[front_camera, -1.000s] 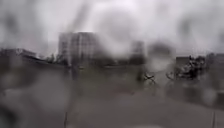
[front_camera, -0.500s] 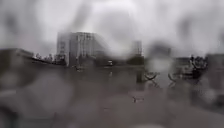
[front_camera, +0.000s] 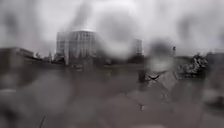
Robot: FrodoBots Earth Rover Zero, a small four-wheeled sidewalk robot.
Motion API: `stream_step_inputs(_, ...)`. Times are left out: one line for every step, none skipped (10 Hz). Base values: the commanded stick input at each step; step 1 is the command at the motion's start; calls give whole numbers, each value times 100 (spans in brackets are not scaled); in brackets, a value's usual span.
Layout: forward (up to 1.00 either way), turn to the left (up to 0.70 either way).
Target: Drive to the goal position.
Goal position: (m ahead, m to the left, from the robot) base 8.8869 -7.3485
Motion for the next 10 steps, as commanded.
stream_step_inputs(100,2)
stream_step_inputs(100,2)
stream_step_inputs(100,2)
stream_step_inputs(100,2)
stream_step_inputs(100,2)
stream_step_inputs(100,2)
stream_step_inputs(100,1)
stream_step_inputs(100,0)
stream_step_inputs(94,0)
stream_step_inputs(42,0)
